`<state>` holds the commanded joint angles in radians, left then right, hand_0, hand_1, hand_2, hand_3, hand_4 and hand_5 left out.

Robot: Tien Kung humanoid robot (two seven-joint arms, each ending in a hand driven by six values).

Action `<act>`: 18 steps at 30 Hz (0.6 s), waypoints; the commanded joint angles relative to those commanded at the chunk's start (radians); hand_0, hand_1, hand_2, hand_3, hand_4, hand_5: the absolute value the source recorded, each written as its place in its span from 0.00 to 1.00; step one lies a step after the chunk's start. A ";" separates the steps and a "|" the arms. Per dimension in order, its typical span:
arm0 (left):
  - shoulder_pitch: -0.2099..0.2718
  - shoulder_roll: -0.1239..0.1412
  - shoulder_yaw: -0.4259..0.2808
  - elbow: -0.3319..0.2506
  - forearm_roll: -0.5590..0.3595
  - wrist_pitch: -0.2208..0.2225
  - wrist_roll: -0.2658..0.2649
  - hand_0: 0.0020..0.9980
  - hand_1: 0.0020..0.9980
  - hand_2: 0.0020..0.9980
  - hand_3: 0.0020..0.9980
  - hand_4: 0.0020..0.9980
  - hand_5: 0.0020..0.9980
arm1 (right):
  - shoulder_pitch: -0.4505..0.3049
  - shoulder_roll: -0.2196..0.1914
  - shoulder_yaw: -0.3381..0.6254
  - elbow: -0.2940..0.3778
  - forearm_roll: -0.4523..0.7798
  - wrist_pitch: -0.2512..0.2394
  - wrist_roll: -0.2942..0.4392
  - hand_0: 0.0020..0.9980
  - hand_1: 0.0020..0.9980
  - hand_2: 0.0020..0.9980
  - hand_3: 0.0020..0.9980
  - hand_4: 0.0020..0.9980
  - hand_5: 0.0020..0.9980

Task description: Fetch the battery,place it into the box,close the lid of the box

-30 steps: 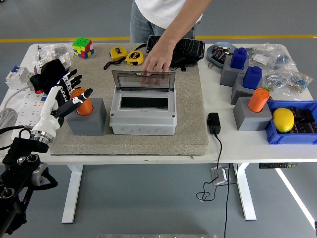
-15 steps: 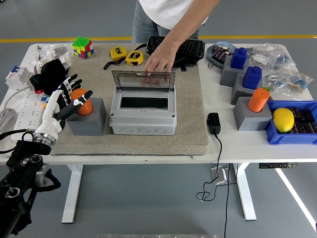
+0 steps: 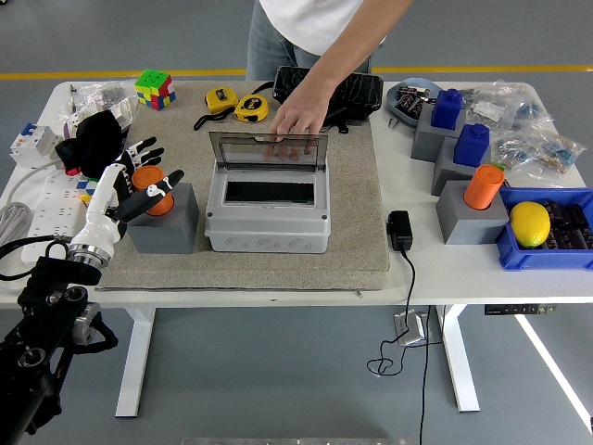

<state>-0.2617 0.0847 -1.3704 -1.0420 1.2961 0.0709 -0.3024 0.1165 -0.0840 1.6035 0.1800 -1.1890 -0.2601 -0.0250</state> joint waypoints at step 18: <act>-0.039 -0.021 0.033 0.036 0.002 0.041 -0.015 0.71 0.76 0.69 0.73 1.00 0.10 | 0.004 0.001 0.001 0.000 0.003 0.000 0.001 0.99 0.91 0.87 0.91 1.00 1.00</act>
<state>-0.3003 0.0636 -1.3378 -1.0055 1.2983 0.1117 -0.3171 0.1201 -0.0834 1.6043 0.1800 -1.1855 -0.2598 -0.0239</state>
